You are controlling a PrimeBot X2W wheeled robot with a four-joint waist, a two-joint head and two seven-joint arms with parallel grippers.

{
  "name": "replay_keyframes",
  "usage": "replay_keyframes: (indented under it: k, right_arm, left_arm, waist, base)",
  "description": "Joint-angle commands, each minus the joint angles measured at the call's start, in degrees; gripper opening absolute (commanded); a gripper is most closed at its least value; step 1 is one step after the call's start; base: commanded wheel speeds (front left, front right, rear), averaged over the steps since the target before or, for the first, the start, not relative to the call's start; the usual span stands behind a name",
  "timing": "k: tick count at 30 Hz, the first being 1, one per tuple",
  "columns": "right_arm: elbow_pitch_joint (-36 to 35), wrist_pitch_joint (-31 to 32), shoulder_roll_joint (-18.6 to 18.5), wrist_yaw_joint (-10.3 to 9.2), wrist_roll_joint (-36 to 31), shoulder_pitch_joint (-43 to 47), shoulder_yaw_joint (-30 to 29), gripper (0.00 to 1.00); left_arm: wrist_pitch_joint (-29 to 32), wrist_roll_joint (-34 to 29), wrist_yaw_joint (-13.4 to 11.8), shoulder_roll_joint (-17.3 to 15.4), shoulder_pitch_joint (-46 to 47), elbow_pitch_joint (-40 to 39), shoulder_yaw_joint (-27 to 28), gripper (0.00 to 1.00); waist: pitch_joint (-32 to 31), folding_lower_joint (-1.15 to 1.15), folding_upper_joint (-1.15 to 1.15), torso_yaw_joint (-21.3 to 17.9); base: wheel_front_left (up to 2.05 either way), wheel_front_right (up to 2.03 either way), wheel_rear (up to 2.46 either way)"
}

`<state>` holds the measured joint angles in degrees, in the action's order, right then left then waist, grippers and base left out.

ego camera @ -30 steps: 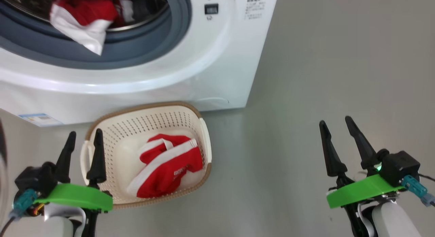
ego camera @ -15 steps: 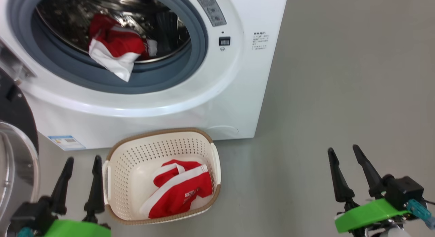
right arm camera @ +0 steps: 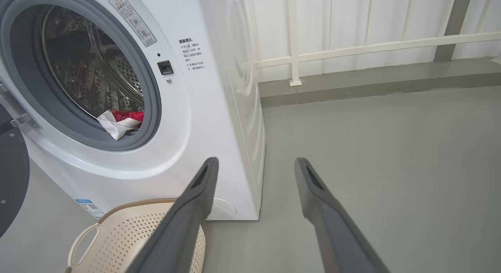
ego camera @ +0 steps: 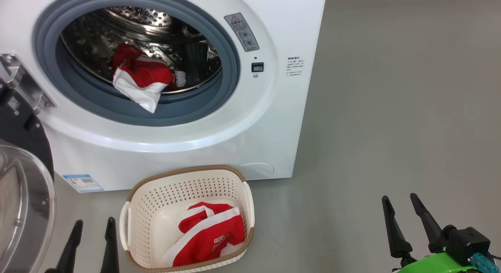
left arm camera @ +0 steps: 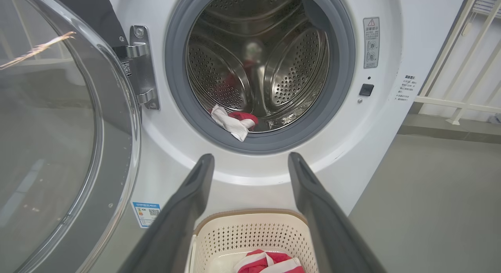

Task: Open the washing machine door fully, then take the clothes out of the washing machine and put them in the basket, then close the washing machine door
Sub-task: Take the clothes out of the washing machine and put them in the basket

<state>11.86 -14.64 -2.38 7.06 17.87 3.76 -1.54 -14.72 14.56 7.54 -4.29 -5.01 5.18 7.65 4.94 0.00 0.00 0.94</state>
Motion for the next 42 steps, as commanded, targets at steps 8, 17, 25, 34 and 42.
replay_keyframes:
  k: [8, 17, 25, 34, 42]
  right_arm:
    - [-1.43, -0.36, -0.5, 0.43, 0.47, -0.93, 1.49, 1.0]
    - [-1.95, -0.36, -0.5, 0.43, 0.7, -1.79, 1.59, 1.0]
    - [-2.58, -0.36, -0.5, 0.43, 1.88, -5.39, 2.92, 1.0]
    - [-3.17, -0.36, -0.5, 0.43, 3.66, -10.66, 4.37, 1.0]
    - [-4.73, -0.36, -0.5, 0.43, 5.93, -15.08, 5.65, 1.0]
  left_arm:
    - [-0.28, -0.81, -0.05, 0.71, -0.02, -2.21, 3.33, 1.0]
    - [-0.28, -0.93, -0.05, 0.82, 1.83, -1.14, 2.76, 1.0]
    - [-0.28, -2.68, -0.05, -2.0, 13.06, 5.47, 0.14, 1.0]
    - [-0.28, -4.7, -0.05, -7.19, 32.02, 16.34, -2.13, 1.0]
    - [-0.28, -6.05, -0.05, -12.92, 46.76, 26.52, -4.12, 1.0]
  waist:
    - [-0.26, 0.0, 0.0, -1.16]
    - [1.7, 0.0, 0.0, -1.36]
    - [8.31, 0.0, 0.0, -1.64]
    - [17.48, 0.0, 0.0, -5.03]
    - [25.12, 0.0, 0.0, -9.98]
  base:
    - [0.0, 0.0, 0.0]
    - [0.0, 0.0, 0.0]
    - [0.0, 0.0, 0.0]
    - [0.0, 0.0, 0.0]
    - [0.0, 0.0, 0.0]
